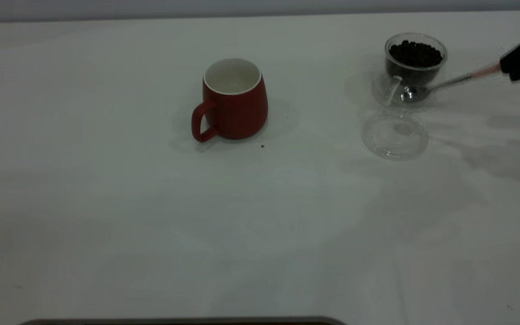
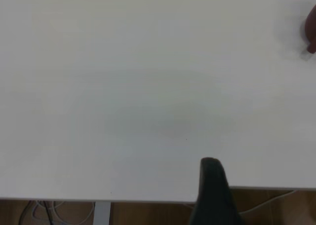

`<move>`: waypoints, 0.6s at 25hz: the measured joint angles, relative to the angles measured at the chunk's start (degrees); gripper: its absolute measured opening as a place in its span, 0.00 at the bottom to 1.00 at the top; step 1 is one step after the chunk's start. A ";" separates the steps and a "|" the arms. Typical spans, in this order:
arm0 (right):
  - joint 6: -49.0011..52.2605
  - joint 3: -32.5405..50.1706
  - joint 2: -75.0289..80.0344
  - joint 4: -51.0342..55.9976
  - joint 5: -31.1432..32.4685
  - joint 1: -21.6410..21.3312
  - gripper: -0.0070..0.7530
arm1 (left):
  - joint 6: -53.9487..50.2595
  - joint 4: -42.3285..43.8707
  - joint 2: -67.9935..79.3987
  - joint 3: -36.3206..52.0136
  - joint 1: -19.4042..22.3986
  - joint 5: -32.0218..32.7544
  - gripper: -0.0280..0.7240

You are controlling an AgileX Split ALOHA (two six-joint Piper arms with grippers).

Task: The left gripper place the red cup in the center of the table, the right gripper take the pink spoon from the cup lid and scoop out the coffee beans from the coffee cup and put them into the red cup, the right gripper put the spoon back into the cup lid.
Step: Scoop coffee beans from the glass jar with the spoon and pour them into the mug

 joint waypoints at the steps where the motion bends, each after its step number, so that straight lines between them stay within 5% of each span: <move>1: -1.39 0.01 -1.15 1.57 0.41 0.00 0.16 | 0.00 0.00 0.00 0.00 0.00 0.00 0.80; 7: -14.80 0.06 -2.77 13.34 -3.16 0.00 0.16 | -0.08 0.00 0.00 0.00 0.00 0.00 0.80; 15: -20.92 -1.35 2.36 15.98 -7.80 0.00 0.16 | -0.08 0.00 0.00 0.00 0.00 0.00 0.80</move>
